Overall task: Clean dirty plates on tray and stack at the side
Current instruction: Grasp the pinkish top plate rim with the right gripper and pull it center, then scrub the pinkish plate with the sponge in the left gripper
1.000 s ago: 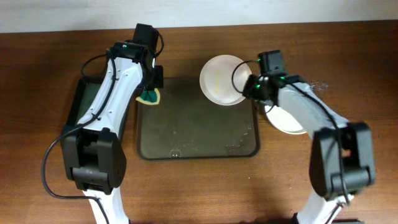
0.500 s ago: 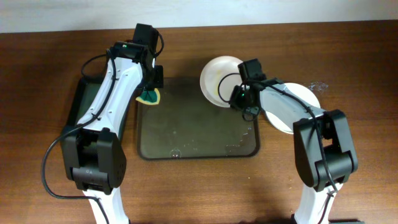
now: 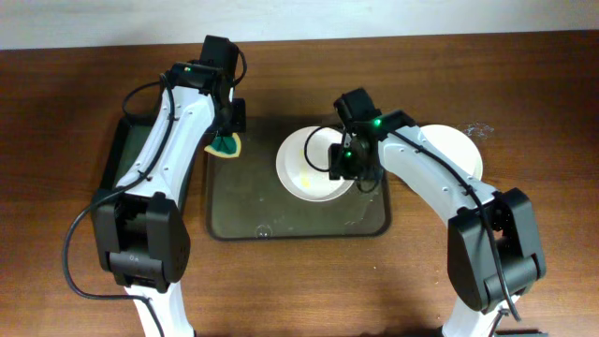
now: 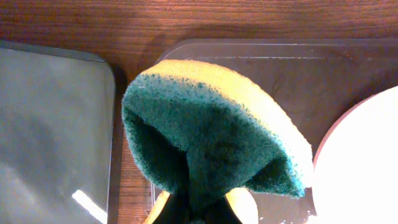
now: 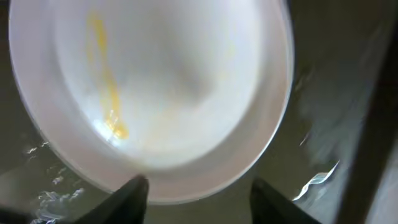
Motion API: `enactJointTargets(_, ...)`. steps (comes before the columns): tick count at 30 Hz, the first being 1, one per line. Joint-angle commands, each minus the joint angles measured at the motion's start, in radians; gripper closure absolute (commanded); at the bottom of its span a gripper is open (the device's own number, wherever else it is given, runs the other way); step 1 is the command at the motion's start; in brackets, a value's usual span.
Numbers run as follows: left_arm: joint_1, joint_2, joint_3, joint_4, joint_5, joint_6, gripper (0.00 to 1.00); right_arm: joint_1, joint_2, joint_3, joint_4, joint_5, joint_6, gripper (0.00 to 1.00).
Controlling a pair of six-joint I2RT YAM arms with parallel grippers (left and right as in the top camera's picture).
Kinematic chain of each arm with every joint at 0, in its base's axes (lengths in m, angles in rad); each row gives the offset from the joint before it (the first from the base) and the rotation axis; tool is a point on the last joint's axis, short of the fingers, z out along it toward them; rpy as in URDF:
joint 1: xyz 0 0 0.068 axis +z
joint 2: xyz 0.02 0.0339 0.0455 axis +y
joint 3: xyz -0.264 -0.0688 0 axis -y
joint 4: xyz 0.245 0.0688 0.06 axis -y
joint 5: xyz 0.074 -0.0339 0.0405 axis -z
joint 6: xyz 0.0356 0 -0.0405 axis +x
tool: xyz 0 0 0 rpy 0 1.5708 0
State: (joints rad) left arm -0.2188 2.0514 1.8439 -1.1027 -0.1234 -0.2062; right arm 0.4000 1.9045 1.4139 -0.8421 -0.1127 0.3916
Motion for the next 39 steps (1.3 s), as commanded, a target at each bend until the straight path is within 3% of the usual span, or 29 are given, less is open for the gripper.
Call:
enactJointTargets(1,-0.003,-0.004,0.004,0.002,0.003,-0.002,1.0,-0.006,0.011,0.015,0.045,0.167,-0.153,0.42)
enactJointTargets(10,-0.003,-0.004,0.004,0.003,0.003,-0.002,1.0,-0.133,0.146,0.015,0.115,-0.088,-0.151,0.43)
enactJointTargets(15,-0.003,-0.004,0.004,0.003,0.003,-0.002,1.0,-0.164,0.185,0.004,0.134,-0.193,-0.058,0.7)
enactJointTargets(24,-0.003,-0.004,0.004,0.003,0.004,-0.002,1.0,-0.142,0.228,-0.015,0.143,-0.268,-0.006,0.96)
enactJointTargets(32,-0.003,-0.004,0.004,0.002,0.119,0.043,1.0,-0.085,0.228,-0.015,0.139,-0.323,0.037,0.96)
enactJointTargets(39,-0.035,-0.004,0.004,-0.013,0.129,0.047,1.0,-0.073,0.228,-0.017,0.129,-0.351,0.037,0.96)
